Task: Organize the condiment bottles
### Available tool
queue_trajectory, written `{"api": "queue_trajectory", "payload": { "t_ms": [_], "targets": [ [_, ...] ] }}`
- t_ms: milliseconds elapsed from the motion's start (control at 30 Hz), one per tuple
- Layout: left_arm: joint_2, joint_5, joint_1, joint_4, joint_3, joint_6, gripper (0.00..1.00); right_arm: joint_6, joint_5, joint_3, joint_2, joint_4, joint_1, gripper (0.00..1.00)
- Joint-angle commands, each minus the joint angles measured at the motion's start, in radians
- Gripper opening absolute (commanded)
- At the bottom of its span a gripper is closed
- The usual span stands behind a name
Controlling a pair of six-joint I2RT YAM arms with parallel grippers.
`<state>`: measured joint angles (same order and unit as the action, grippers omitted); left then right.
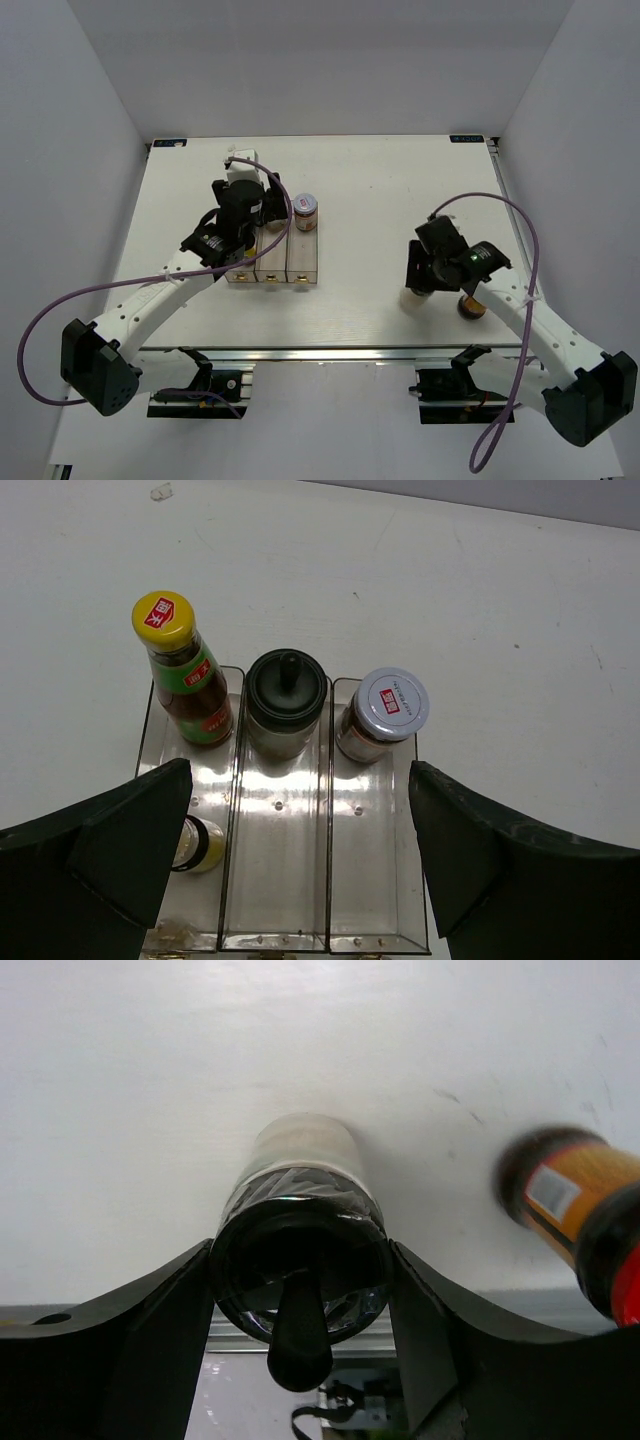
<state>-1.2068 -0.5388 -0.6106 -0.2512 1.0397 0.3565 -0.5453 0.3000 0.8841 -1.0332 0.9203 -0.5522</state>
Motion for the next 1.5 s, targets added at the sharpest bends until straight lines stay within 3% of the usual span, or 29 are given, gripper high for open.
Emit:
{"api": "queue_trajectory", "payload": {
  "t_ms": [0,200,367,567,767,933,1467],
  "targets": [
    [0.01,0.002,0.003,-0.04,0.031,0.027,0.98,0.076,-0.07,0.145,0.009,-0.188,-0.049,0.16],
    [0.041,-0.116,0.003,-0.121,0.042,0.099,0.98,0.169,-0.068,0.372,-0.186,-0.32,-0.193,0.14],
    [0.069,-0.386,0.018,-0.327,0.085,0.278,0.98,0.261,-0.137,0.553,-0.393,-0.432,-0.242,0.11],
    [0.153,-0.314,0.166,-0.329,0.045,0.291,0.98,0.343,-0.194,0.841,-0.645,-0.43,-0.308,0.1],
    [0.184,-0.251,0.285,-0.31,-0.003,0.269,0.98,0.381,-0.182,1.133,-0.87,-0.322,-0.365,0.1],
    [0.177,-0.196,0.331,-0.287,-0.015,0.251,0.98,0.381,-0.142,1.21,-0.967,-0.279,-0.39,0.1],
    [0.182,-0.158,0.345,-0.237,-0.047,0.225,0.98,0.412,-0.121,1.193,-1.084,-0.268,-0.437,0.1]
  ]
}}
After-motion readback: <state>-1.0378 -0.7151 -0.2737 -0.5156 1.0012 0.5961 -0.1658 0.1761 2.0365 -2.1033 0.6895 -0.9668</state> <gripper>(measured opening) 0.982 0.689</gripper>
